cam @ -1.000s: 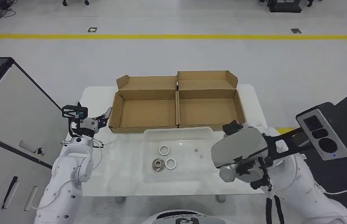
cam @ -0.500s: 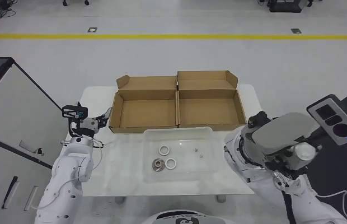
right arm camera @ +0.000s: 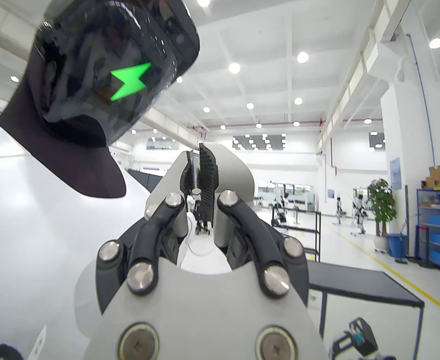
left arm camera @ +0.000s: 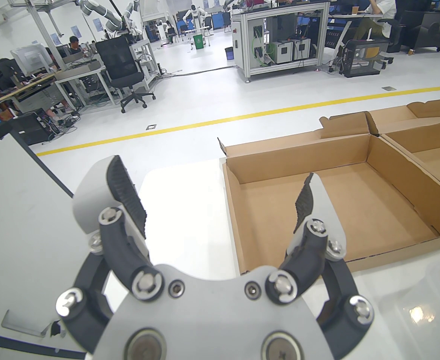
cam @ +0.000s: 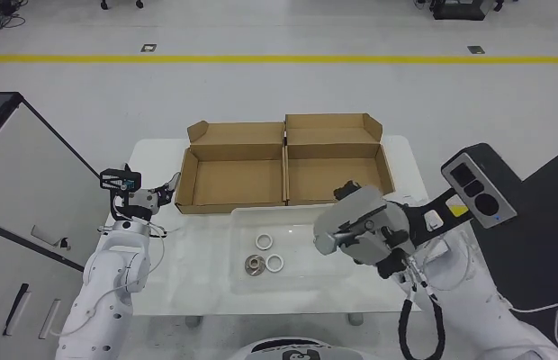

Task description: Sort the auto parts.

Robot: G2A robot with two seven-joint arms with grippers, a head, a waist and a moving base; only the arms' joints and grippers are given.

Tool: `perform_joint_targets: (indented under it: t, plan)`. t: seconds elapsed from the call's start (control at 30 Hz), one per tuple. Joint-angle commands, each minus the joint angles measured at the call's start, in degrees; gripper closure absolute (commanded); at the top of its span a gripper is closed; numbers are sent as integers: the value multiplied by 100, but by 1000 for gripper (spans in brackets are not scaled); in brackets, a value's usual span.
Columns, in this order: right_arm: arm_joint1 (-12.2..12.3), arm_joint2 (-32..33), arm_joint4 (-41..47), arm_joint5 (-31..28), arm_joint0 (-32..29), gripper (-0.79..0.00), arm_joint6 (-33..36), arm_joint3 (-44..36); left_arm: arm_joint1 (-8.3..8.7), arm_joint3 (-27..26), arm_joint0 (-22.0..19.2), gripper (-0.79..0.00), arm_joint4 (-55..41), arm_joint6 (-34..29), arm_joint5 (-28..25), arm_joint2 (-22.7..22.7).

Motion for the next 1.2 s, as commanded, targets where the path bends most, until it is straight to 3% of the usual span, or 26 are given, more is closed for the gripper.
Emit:
perform_joint_targets:
  t: [0.0,0.17,0.3,0.57,1.17]
  plan:
    - [22,66,130,14,1,0,291,-10,0,0,0,-785,0,0,0,0]
    - [33,174,519,-50,-32,0,506,-33,0,0,0,-785,0,0,0,0]
    - [-12,162,785,-133,-90,0,286,-35,0,0,0,-785,0,0,0,0]
    - [-142,141,798,-269,-187,0,-205,-52,0,0,0,-785,0,0,0,0]
    - [-142,141,798,-269,-187,0,-205,-52,0,0,0,-785,0,0,0,0]
